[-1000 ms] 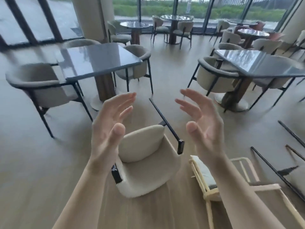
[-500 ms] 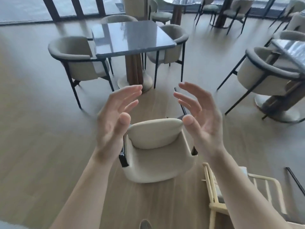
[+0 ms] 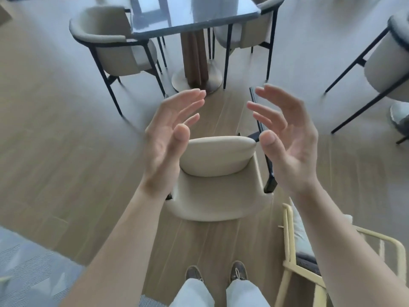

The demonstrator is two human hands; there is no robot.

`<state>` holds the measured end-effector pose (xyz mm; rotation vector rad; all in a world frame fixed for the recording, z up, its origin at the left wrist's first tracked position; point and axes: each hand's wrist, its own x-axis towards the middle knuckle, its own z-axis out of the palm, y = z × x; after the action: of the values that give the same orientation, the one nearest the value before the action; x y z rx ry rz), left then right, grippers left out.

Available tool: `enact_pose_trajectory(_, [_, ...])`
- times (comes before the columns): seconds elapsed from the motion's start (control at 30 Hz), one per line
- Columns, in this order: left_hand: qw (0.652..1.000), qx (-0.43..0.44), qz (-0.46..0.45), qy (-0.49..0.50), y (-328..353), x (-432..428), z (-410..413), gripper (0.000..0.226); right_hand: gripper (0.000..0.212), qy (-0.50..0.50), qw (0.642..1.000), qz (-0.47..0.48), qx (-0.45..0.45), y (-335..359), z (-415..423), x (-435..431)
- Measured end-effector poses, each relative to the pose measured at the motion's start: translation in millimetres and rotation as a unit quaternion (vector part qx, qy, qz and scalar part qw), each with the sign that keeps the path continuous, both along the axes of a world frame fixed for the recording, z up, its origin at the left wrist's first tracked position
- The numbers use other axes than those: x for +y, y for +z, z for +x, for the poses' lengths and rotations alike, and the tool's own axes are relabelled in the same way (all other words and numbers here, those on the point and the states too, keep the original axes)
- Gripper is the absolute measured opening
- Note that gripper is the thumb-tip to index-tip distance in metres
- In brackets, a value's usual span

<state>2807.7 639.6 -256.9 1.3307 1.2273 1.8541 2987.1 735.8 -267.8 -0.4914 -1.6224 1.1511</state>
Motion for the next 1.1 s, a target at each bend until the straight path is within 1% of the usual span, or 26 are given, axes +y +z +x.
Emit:
enact_pose_trajectory(0.1, [1.0, -0.006, -0.004, 0.029, -42.7, 16.1, 8.4, 0.056, 0.076, -0.003, 1.0, -0.013, 0.008, -48.2, 7.3, 20.5])
enact_pose_trajectory(0.2, [0.999, -0.024, -0.028, 0.038, -116.3, 28.4, 12.1, 0.055, 0.076, -0.018, 0.999, -0.041, 0.001, -121.1, 8.2, 34.4])
enact_pose_trajectory(0.27, [0.997, -0.039, -0.04, 0.052, -181.8, 33.6, 11.2, 0.054, 0.072, -0.022, 0.998, -0.06, -0.009, -187.0, 4.8, 40.3])
enact_pose_trajectory(0.4, [0.99, -0.074, -0.086, 0.08, -330.4, 39.9, 10.6, 0.059, 0.056, -0.028, 0.992, -0.115, -0.039, -338.0, -5.8, 43.7])
enact_pose_trajectory(0.53, [0.981, -0.1, -0.139, 0.094, -479.1, 36.6, 10.9, 0.063, 0.056, -0.04, 0.982, -0.178, -0.055, -489.0, -11.7, 34.2])
enact_pose_trajectory(0.67, [0.954, -0.189, -0.204, 0.115, -614.3, 31.8, 9.0, 0.064, 0.054, -0.054, 0.966, -0.241, -0.074, -624.5, -12.7, 21.6])
enact_pose_trajectory(0.73, [0.933, -0.234, -0.242, 0.125, -676.4, 30.1, 10.8, 0.055, 0.051, -0.061, 0.957, -0.272, -0.085, -685.7, -13.6, 15.3])
enact_pose_trajectory(0.8, [0.906, -0.277, -0.286, 0.145, -732.5, 29.3, 15.0, 0.055, 0.047, -0.072, 0.942, -0.313, -0.098, -740.0, -14.1, 10.0])
enact_pose_trajectory(0.87, [0.866, -0.338, -0.324, 0.174, -783.0, 28.3, 18.0, 0.054, 0.044, -0.08, 0.925, -0.354, -0.113, -789.7, -14.0, 5.6])
enact_pose_trajectory(0.97, [0.801, -0.425, -0.36, 0.221, -838.0, 23.3, 17.7, 0.053, 0.043, -0.088, 0.899, -0.412, -0.119, -843.8, -12.2, -5.5])
enact_pose_trajectory(1.03, [0.755, -0.474, -0.37, 0.261, -862.6, 19.9, 17.1, 0.052, 0.042, -0.118, 0.865, -0.482, -0.077, -868.3, -10.7, -12.7])
enact_pose_trajectory(1.1, [0.7, -0.517, -0.382, 0.309, -880.7, 18.9, 16.8, 0.051, 0.028, -0.164, 0.814, -0.557, -0.025, -886.3, -9.9, -16.3])
